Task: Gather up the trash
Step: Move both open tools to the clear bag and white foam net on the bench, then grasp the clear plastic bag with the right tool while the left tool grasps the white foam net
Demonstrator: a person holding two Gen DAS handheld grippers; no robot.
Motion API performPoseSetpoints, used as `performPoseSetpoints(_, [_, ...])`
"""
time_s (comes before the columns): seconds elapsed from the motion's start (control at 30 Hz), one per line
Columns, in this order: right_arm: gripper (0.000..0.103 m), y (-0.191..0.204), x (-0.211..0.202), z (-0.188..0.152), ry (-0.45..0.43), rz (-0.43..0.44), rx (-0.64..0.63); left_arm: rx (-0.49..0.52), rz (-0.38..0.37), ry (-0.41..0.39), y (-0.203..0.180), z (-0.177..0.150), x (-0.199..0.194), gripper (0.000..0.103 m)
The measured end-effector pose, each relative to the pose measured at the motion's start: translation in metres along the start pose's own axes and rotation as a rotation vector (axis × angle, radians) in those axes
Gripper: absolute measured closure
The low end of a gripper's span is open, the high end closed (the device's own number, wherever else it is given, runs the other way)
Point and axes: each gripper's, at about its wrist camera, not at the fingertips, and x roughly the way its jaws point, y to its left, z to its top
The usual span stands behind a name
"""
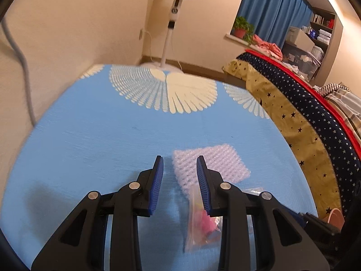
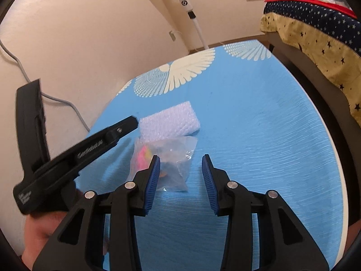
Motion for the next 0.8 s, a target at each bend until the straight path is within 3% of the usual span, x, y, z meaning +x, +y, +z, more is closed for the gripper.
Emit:
performPoseSetpoints(0.2, [0.098, 0.001, 0.004, -0.001, 0.028, 0.022, -0.012, 0.014, -0.018, 0.066, -0.005, 0.0, 0.015, 0.074])
performPoseSetpoints(0.23, [0.098, 0.002, 0.004, -0.002, 0.029, 0.025, -0.016, 0.02, -0.02, 0.077, -0.007, -0.001, 0.017, 0.086])
performPoseSetpoints(0.33, [0.1, 0.002, 0.0, -0.002, 0.022, 0.018, -0.022, 0.019, -0.022, 0.082, -0.007, -0.002, 0.015, 0.1])
performPoseSetpoints(0.8, [0.102, 0.003, -0.067, -0.004, -0.039, -0.041, -0.055, 0.03, -0.001, -0.023, -0.027, 0.001, -0.057, 0.103])
